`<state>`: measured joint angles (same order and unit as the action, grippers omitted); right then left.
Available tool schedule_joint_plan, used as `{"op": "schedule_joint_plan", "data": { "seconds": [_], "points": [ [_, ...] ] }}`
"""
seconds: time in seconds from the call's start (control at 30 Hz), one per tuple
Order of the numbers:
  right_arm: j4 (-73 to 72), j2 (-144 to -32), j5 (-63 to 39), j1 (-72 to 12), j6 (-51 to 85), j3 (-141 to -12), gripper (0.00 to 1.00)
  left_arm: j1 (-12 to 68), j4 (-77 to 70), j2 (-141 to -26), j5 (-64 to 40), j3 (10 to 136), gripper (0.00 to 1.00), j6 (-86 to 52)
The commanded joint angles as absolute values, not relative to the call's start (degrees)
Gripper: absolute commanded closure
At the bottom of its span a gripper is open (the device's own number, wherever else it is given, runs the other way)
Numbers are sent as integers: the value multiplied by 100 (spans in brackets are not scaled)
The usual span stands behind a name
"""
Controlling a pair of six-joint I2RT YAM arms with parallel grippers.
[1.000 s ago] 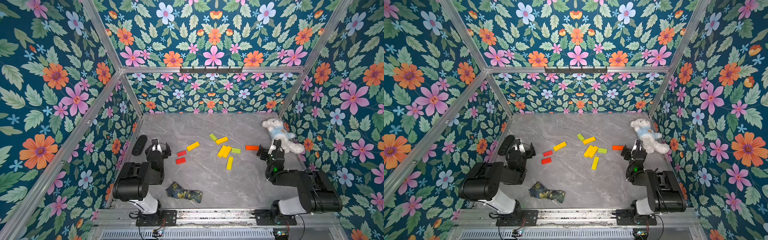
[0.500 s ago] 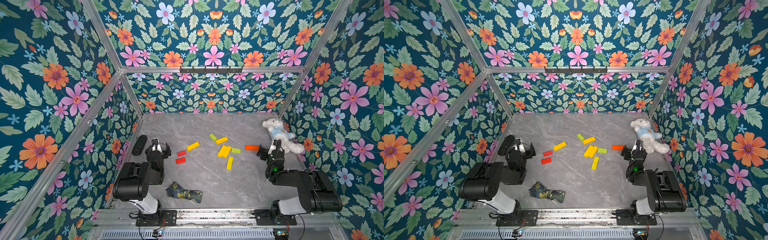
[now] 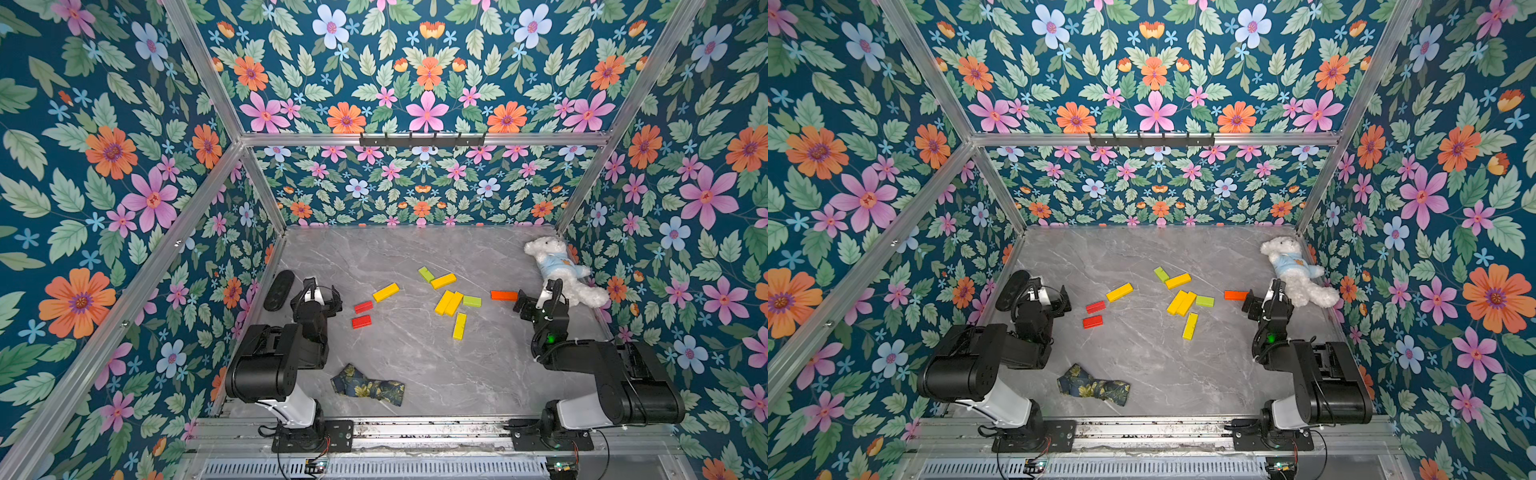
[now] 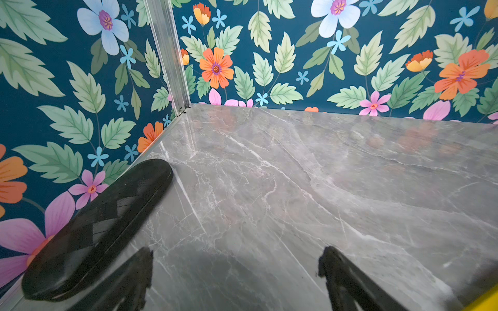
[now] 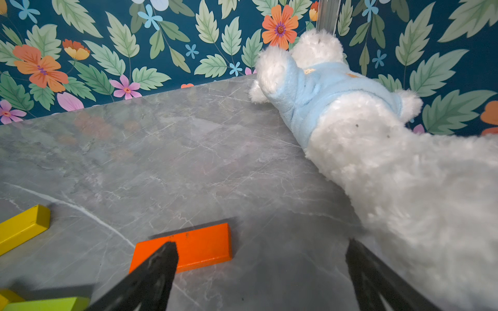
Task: Assemble the letter h with building blocks
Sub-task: Pick up the building block from the center of the board.
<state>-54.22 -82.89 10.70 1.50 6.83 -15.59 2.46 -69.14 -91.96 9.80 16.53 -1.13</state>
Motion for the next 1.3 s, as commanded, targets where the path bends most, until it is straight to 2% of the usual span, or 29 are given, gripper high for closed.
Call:
{"op": "schedule_joint_plan", "data": {
  "seconds": [0.0,0.1,0.17,0.3,0.43,0.57,0.63,0.7,0.77,0.8,0.87,1.0,1.13,1.27],
  "points": [
    [-5573,-8301,1052,147,648,-1589,1,237,-6959,-9184,953,1659,0,-52],
    [-5572,-8289,1010,148,667,-1582,1,221,-6979,-9168,943,1646,0,-48],
    [-5473,-8163,1000,143,601,-1616,1,276,-6864,-9007,1337,1707,0,-75],
    [-3881,-7165,1231,142,727,-1991,1,325,-5126,-8117,1564,2264,0,-111],
    [-2749,-6330,1534,138,1218,-2292,1,509,-4788,-7310,1838,2320,0,-437],
    [-2244,-5918,2074,136,1698,-2569,1,530,-5085,-6775,1421,2342,0,-1010],
    [-2090,-5859,2574,149,2605,-2692,1,527,-5061,-6716,1521,2514,0,-1625],
    [-1511,-5644,2585,149,3560,-2813,1,519,-4681,-6625,1829,2724,0,-2464],
    [-1025,-5357,2543,164,4614,-2704,1,512,-3152,-6399,2528,3008,0,-4239],
    [-1359,-5286,2254,199,4394,-2555,1,439,-2592,-6314,2594,3135,0,-4795],
    [-1948,-5184,1427,239,3975,-2323,4,317,-2770,-6261,2062,3072,1,-4761],
    [-1916,-5029,1432,244,4284,-2134,1,308,-3166,-6173,1512,2865,0,-5069],
    [-244,-5206,736,238,3879,-2964,1,314,-2669,-6318,588,3292,0,-5065],
    [912,-5729,242,91,3595,-3717,1,455,-1451,-6631,-100,4059,1,-4704]
  ]
}}
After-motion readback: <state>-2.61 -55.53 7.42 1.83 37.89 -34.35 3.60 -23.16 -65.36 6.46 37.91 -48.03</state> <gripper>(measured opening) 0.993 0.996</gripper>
